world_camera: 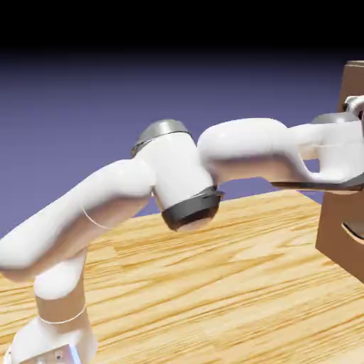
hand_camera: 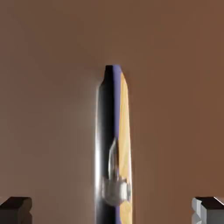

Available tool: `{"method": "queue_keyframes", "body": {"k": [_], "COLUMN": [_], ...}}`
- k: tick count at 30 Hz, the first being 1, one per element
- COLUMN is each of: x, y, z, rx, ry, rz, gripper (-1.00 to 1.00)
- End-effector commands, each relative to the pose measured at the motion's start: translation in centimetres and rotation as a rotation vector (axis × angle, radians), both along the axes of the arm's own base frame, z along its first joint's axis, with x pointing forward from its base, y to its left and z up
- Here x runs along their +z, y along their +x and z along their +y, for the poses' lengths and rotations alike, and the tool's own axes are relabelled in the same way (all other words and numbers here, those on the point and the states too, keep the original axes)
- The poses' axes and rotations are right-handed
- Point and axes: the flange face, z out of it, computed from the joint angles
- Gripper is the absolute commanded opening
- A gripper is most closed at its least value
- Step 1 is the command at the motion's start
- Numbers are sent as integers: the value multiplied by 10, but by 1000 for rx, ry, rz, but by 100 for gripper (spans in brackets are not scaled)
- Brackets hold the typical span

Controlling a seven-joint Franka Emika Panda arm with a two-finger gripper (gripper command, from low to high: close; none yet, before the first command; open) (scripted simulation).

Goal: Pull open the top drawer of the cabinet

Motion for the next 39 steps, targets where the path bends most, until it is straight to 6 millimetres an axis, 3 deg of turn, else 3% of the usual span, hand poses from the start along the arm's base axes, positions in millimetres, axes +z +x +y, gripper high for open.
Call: {"method": "queue_keyframes", "body": {"k": [1,4,5,11,19,39], "x": [0,-1,-1,-1,-1,-1], "y": [4,14,14,-7,-52,-211], "z": [1,3,3,3,3,3], "rx": [1,4,4,4,4,4], "ry": [-1,-7,-7,-7,-7,-7], "rz": [-1,-4,-4,-3,-4,-4], "gripper": [0,0,-100,-100,-100,-100]}}
